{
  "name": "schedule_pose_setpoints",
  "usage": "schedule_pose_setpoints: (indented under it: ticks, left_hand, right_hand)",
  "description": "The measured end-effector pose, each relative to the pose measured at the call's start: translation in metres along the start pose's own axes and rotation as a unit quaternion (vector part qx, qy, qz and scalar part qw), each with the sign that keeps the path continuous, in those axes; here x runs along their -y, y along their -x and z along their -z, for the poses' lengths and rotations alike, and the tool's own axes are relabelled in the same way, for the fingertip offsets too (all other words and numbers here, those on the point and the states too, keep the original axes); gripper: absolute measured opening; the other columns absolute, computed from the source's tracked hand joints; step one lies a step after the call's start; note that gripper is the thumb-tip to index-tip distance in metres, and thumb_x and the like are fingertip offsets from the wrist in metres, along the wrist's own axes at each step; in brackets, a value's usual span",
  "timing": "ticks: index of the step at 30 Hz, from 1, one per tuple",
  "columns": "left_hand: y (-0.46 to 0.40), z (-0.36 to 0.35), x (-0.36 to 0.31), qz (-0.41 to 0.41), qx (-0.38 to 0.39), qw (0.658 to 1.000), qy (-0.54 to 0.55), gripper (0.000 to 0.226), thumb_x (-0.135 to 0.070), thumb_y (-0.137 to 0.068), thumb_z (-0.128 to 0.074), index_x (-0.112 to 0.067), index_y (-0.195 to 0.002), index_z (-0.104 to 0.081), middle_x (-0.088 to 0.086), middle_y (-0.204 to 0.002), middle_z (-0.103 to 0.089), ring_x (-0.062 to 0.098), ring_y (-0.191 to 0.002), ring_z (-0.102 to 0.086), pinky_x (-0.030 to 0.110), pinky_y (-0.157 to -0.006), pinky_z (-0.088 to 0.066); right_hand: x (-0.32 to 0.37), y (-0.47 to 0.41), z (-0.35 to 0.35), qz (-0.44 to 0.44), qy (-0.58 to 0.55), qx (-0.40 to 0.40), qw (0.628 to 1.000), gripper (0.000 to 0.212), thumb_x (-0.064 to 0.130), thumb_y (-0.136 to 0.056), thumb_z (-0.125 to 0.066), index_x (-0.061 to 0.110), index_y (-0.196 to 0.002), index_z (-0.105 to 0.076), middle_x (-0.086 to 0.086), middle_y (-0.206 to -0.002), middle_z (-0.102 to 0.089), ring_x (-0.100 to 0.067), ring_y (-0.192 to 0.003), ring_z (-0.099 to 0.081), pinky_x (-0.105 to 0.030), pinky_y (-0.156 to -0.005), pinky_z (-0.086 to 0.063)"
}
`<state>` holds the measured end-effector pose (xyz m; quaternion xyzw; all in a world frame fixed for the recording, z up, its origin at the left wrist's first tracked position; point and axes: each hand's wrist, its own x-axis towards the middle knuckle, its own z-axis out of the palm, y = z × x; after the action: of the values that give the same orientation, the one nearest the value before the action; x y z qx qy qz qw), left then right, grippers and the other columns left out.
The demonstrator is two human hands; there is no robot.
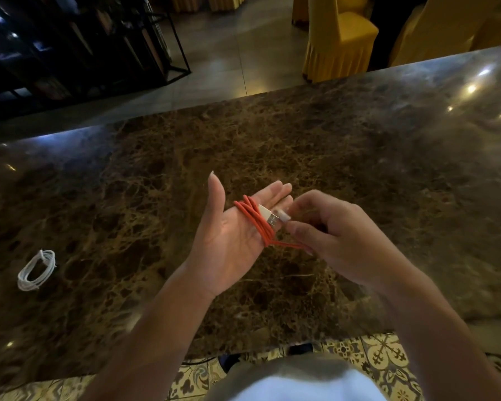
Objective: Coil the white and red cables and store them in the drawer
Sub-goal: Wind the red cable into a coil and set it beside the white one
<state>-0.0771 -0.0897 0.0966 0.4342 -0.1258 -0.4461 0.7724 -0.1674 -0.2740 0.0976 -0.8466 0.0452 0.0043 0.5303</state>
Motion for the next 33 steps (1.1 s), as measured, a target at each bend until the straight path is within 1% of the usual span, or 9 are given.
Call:
schedule_pose_setpoints:
  ticks: [7,11,14,16,18,21,27,31,33]
  left_hand:
    - [-0.001,0.0,0.007,0.033,-0.01,0.999,-0.012,0.113,-0.086,-0.076,-0.051,-0.009,-0.157,-0.034,0.007,-0.165,-0.04,0.021,-0.155,-0.034,0.044,-0.128,-0.024]
    - [0.0,0.003,0.013,0.072,0.03,0.994,0.073,0.109,-0.079,-0.087,-0.037,0.002,-0.159,-0.025,0.02,-0.165,-0.036,0.032,-0.156,-0.031,0.046,-0.129,-0.017]
    - [0.001,0.003,0.022,0.056,0.028,0.99,0.122,0.106,-0.075,-0.09,-0.044,0.004,-0.159,-0.023,0.023,-0.164,-0.035,0.033,-0.155,-0.031,0.044,-0.128,-0.021]
    - [0.002,0.003,0.024,0.041,0.019,0.987,0.152,0.106,-0.075,-0.09,-0.044,0.002,-0.16,-0.023,0.023,-0.163,-0.037,0.033,-0.155,-0.033,0.043,-0.127,-0.022]
    - [0.003,0.003,0.024,0.036,0.003,0.988,0.151,0.106,-0.076,-0.088,-0.043,0.0,-0.159,-0.025,0.021,-0.162,-0.041,0.033,-0.153,-0.035,0.044,-0.128,-0.023]
    - [0.005,0.003,0.024,0.03,-0.014,0.989,0.144,0.107,-0.078,-0.086,-0.042,-0.002,-0.159,-0.025,0.018,-0.161,-0.043,0.032,-0.152,-0.038,0.043,-0.127,-0.027]
    - [0.003,0.002,0.03,0.036,-0.036,0.986,0.157,0.109,-0.079,-0.085,-0.047,0.001,-0.157,-0.029,0.019,-0.158,-0.047,0.03,-0.151,-0.041,0.041,-0.13,-0.02]
    - [0.002,0.002,0.029,0.038,-0.023,0.984,0.171,0.108,-0.078,-0.088,-0.046,0.001,-0.158,-0.026,0.023,-0.158,-0.045,0.035,-0.15,-0.041,0.044,-0.129,-0.02]
    - [0.0,0.001,0.028,0.034,-0.02,0.984,0.175,0.107,-0.079,-0.09,-0.044,0.0,-0.16,-0.024,0.023,-0.159,-0.043,0.036,-0.151,-0.039,0.044,-0.127,-0.026]
  right_hand:
    - [0.001,0.002,-0.001,0.057,0.043,-0.001,0.997,0.018,0.019,-0.095,-0.074,0.026,-0.11,-0.081,0.024,-0.079,-0.071,0.003,-0.075,-0.067,-0.012,-0.069,-0.047]
    - [-0.004,0.002,0.004,0.037,-0.024,0.036,0.998,0.017,0.013,-0.091,-0.078,0.018,-0.107,-0.082,0.007,-0.097,-0.077,-0.008,-0.091,-0.074,-0.029,-0.081,-0.061]
    - [-0.005,0.0,0.0,0.033,-0.003,0.02,0.999,0.017,0.013,-0.089,-0.079,0.022,-0.104,-0.082,0.011,-0.098,-0.077,-0.004,-0.095,-0.072,-0.029,-0.088,-0.06]
    - [-0.004,0.001,-0.009,0.04,-0.01,-0.012,0.999,0.018,0.012,-0.09,-0.078,0.025,-0.103,-0.079,0.012,-0.1,-0.075,-0.005,-0.096,-0.071,-0.028,-0.086,-0.058]
    - [-0.006,0.003,-0.014,0.017,-0.091,-0.017,0.996,0.019,0.008,-0.091,-0.077,0.022,-0.103,-0.071,0.005,-0.101,-0.073,-0.015,-0.093,-0.072,-0.034,-0.078,-0.06]
    - [-0.01,0.005,-0.012,-0.001,-0.211,0.001,0.977,0.024,-0.004,-0.09,-0.074,0.013,-0.107,-0.071,-0.007,-0.105,-0.074,-0.024,-0.098,-0.074,-0.041,-0.083,-0.064]
    - [-0.019,0.0,-0.022,0.01,-0.116,-0.067,0.991,0.023,0.001,-0.089,-0.077,0.021,-0.1,-0.081,0.002,-0.098,-0.076,-0.019,-0.084,-0.074,-0.04,-0.074,-0.064]
    - [-0.019,0.0,-0.024,0.016,-0.178,-0.084,0.98,0.029,0.0,-0.088,-0.078,0.016,-0.11,-0.067,-0.003,-0.089,-0.078,-0.019,-0.085,-0.076,-0.028,-0.072,-0.055]
    - [-0.016,0.001,-0.028,0.021,-0.182,-0.078,0.98,0.029,-0.003,-0.089,-0.076,0.015,-0.111,-0.066,-0.004,-0.089,-0.078,-0.02,-0.087,-0.076,-0.03,-0.073,-0.056]
